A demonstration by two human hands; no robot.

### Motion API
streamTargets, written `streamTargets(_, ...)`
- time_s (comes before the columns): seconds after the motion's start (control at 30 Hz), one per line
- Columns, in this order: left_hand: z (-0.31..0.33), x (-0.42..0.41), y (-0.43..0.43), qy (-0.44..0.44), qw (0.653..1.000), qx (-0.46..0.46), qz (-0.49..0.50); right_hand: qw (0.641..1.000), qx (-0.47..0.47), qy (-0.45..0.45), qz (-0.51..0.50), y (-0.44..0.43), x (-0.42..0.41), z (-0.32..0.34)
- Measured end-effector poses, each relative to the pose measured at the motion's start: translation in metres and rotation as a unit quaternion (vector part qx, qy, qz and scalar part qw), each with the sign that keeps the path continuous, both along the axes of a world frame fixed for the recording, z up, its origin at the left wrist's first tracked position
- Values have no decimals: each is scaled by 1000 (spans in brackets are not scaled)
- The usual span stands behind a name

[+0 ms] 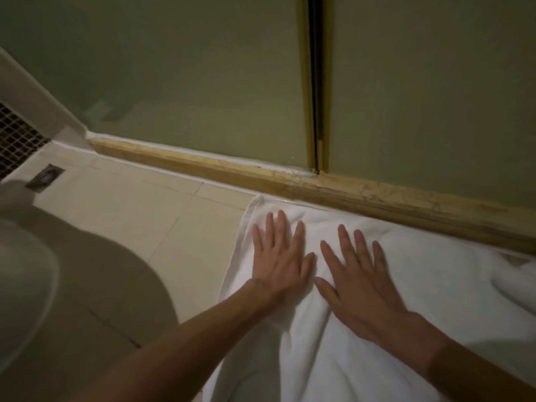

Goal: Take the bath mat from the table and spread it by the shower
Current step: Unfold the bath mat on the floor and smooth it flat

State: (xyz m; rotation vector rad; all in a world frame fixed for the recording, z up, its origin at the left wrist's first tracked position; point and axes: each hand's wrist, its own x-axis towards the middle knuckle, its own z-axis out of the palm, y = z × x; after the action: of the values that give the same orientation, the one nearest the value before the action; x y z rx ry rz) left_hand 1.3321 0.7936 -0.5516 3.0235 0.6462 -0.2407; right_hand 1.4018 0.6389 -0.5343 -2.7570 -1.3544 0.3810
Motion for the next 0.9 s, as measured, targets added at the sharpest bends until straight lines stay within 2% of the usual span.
streamTargets(0.1,-7,2,7,6,999,-29,39,1000,-2,3,-1,4,2,-6)
streamTargets(0.3,-15,12,34,-4,999,-38,27,1000,11,28,-8,10,4,-14)
streamTargets(0.53,-18,21,58,-30,999,-32,13,1000,-4,-8,3,16,6,-17)
streamTargets(0.73,-13,23,59,-49,996,-64,48,1000,10,4,-6,16,2,-10)
streamTargets(0.9,-12,27,57,-61,994,-23,90,999,34,-2,1,12,-2,-15)
